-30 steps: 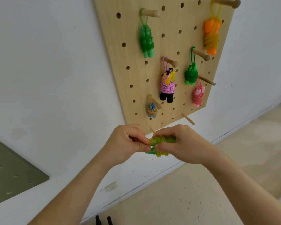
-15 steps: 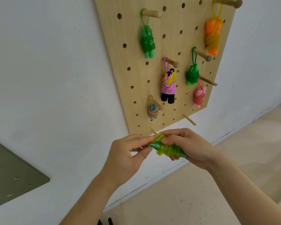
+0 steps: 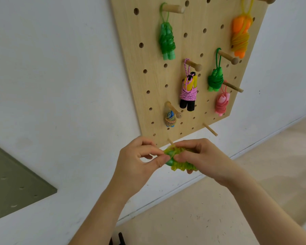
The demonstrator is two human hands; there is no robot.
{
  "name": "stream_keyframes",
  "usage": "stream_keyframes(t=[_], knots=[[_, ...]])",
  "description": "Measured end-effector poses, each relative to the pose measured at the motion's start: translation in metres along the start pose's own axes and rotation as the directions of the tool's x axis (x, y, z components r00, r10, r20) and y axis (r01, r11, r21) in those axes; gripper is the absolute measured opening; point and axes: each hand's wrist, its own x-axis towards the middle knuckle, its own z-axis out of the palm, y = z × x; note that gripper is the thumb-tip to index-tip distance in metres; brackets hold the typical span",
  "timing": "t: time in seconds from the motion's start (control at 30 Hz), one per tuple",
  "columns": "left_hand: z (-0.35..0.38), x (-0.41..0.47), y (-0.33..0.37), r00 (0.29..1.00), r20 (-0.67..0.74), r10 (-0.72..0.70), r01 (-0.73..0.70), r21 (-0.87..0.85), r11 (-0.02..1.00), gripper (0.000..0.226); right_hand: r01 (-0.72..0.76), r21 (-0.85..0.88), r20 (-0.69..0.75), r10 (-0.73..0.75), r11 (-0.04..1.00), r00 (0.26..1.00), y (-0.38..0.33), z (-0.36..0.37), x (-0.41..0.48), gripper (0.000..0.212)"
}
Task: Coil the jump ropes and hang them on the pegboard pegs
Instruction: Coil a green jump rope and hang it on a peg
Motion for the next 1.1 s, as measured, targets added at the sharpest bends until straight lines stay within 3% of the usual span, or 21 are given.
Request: stream_keyframes(t=[0.17,0.33,0.4,0.47,0.53,0.57,0.67,0.83,0.97,1.1], knots=[[0.005,0.0,0.002,0.996,0.02,0.083,-0.084,0.02,0.996,0.029,0.068,-0.167,0.001,-0.068,0.984,0.998,-0.009,-0.001,0.0,0.019],[0.004,0.003,-0.007,0.927,0.063,0.369,-0.371,0.296,0.88,0.029,0.065,-0.271,-0.011,-0.07,0.96,0.997,-0.009,-0.003,0.0,0.018],[0.0,0.004,-0.008,0.902,0.138,0.41,-0.429,0.399,0.81,0.03,0.055,-0.312,-0.033,-0.068,0.949,0.997,-0.009,-0.003,-0.001,0.013],[-0.004,0.005,-0.001,0.925,0.202,0.321,-0.377,0.383,0.844,0.024,0.042,-0.395,-0.048,-0.066,0.918,0.997,-0.01,-0.001,0.0,0.008],[-0.004,0.008,0.005,0.977,0.167,0.131,-0.174,0.276,0.945,0.011,0.042,-0.479,-0.029,-0.064,0.877,0.998,-0.011,0.003,0.0,0.007],[-0.004,0.01,0.008,0.99,0.138,0.016,-0.046,0.219,0.975,0.018,0.044,-0.499,-0.017,-0.06,0.866,0.998,-0.012,0.005,0.0,0.008],[-0.009,0.022,0.011,0.969,0.183,-0.163,0.129,0.185,0.974,0.021,0.041,-0.505,0.018,-0.037,0.862,0.999,-0.014,0.009,-0.001,0.012],[-0.01,0.022,0.016,0.904,0.374,-0.209,0.156,0.168,0.973,0.026,0.037,-0.462,0.041,-0.021,0.886,0.999,-0.019,0.008,-0.002,0.014],[-0.009,0.019,0.012,0.959,0.222,-0.175,0.142,0.159,0.977,0.026,0.052,-0.455,0.07,-0.022,0.889,0.997,-0.023,0.004,-0.002,0.012],[-0.014,0.015,0.008,0.946,0.282,-0.158,0.136,0.097,0.986,0.024,0.039,-0.317,0.11,-0.004,0.948,0.994,-0.019,0.005,-0.005,0.011]])
